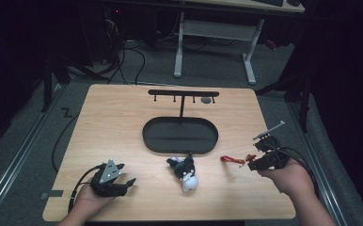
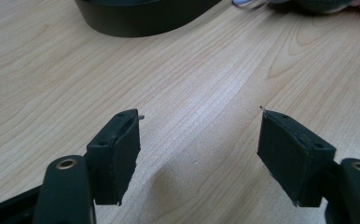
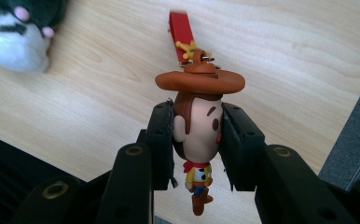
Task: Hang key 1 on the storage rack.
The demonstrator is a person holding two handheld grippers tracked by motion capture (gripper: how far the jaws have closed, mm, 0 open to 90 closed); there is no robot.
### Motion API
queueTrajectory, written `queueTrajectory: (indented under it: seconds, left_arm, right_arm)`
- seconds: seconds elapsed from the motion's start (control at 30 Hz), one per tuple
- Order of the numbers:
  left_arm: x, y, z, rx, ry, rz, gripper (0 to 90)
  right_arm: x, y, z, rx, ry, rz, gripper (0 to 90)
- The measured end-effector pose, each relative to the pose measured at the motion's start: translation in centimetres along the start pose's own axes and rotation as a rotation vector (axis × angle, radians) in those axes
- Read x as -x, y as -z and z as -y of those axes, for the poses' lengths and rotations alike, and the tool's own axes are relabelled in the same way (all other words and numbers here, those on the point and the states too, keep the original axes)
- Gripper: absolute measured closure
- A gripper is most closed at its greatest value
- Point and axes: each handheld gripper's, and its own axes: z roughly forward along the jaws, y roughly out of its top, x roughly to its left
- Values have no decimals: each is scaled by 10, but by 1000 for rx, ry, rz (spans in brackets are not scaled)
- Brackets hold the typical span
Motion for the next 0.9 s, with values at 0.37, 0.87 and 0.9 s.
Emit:
queueTrajectory:
  seconds: [0.37, 0.87, 0.9]
  left_arm:
    - [0, 0, 0, 3, -1, 3, 300]
    - [0, 2, 0, 13, 8, 0, 299]
    - [-1, 2, 0, 12, 8, 0, 299]
  right_arm:
    - [-11, 24, -18, 32, 25, 3, 671]
    - [-20, 37, -42, 93, 43, -11, 671]
    - [-21, 36, -44, 97, 48, -9, 671]
